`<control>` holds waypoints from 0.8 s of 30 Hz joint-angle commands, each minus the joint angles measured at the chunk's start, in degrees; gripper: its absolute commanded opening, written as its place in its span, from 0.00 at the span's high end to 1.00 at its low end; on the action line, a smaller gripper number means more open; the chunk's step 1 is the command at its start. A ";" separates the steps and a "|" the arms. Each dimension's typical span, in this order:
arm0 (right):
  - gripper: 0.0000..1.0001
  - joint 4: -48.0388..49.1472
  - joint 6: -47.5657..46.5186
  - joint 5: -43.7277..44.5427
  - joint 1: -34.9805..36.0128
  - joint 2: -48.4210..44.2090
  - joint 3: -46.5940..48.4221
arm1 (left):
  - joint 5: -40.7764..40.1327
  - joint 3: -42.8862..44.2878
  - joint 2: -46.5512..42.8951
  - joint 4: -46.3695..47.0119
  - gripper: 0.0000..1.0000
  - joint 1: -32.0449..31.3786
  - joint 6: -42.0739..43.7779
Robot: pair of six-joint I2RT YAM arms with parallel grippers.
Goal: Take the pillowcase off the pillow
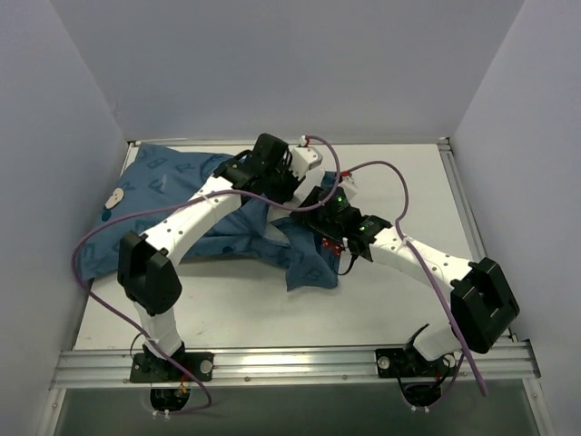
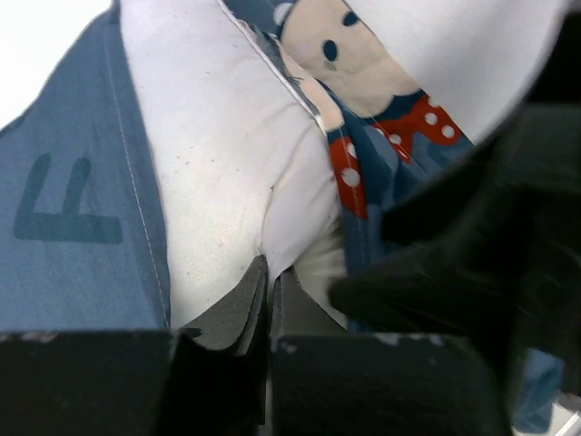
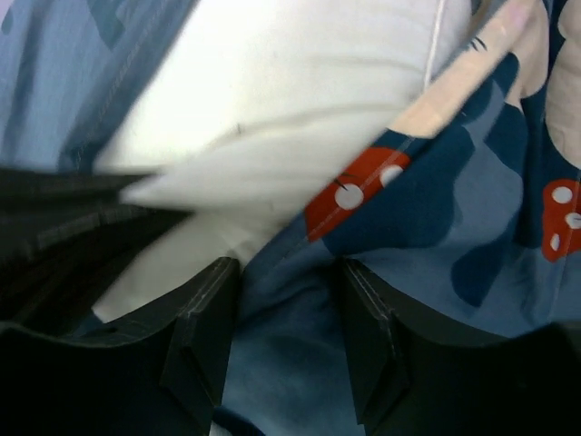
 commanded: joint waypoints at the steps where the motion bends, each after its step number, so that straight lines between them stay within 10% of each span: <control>1: 0.56 -5.31 -1.82 -0.95 0.00 -3.45 -2.34 | -9.03 9.15 3.14 5.23 0.98 1.83 -1.76; 11: 0.98 -8.39 -1.56 -4.03 1.15 -8.90 -11.22 | -9.57 18.83 8.16 4.26 0.98 3.50 -4.31; 24: 1.00 -5.75 -1.03 -9.39 -2.80 -10.57 -23.17 | -8.95 26.66 5.00 2.67 0.98 12.82 -3.70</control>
